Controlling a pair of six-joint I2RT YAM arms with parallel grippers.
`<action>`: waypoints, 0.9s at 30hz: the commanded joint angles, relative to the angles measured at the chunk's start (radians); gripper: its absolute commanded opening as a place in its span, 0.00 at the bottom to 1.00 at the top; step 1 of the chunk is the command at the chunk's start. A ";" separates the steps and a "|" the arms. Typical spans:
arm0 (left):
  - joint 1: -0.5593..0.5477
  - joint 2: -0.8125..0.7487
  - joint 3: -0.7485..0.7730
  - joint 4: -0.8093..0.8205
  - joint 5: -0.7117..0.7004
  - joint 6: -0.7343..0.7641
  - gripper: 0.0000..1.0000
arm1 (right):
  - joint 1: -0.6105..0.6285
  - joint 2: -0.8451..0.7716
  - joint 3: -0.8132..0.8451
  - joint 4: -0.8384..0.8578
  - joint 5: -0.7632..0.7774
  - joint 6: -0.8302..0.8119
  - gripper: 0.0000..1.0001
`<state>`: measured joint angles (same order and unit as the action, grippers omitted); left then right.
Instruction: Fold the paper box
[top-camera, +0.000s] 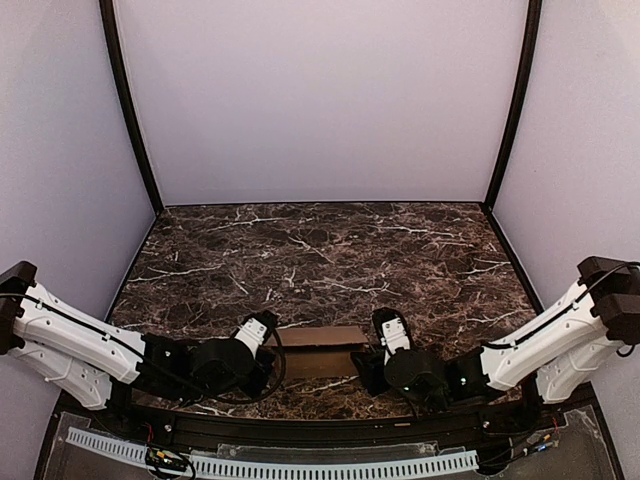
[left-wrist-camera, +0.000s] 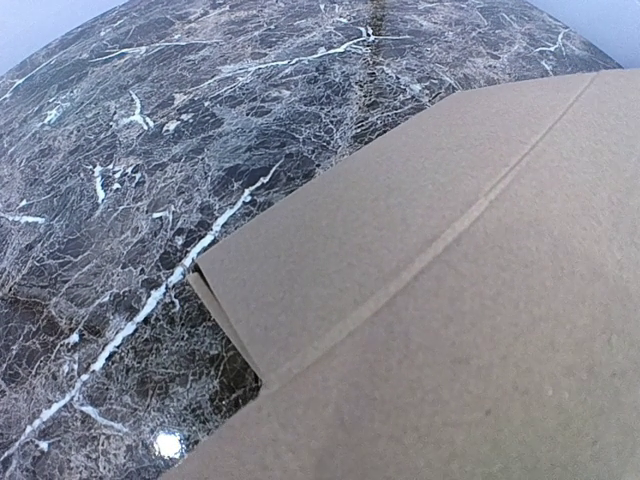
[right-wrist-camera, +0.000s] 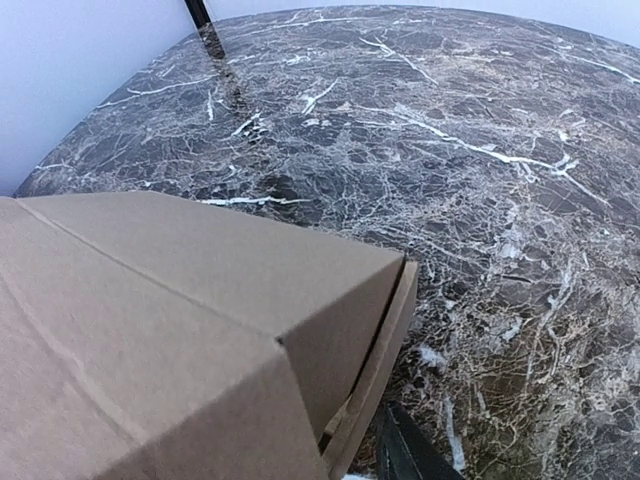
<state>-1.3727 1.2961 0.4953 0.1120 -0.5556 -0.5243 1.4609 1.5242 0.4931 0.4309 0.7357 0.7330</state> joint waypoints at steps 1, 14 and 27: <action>-0.010 0.033 0.024 -0.023 -0.016 -0.015 0.01 | 0.028 -0.090 -0.034 -0.050 -0.008 -0.008 0.45; -0.021 0.087 0.059 -0.044 -0.040 -0.015 0.01 | 0.046 -0.307 -0.031 -0.064 -0.279 -0.312 0.53; -0.032 0.091 0.075 -0.061 -0.065 -0.023 0.01 | 0.045 -0.511 0.036 -0.385 -0.241 -0.397 0.60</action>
<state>-1.3983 1.3792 0.5465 0.0944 -0.6010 -0.5362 1.4990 1.0760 0.5594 0.1829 0.4503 0.3340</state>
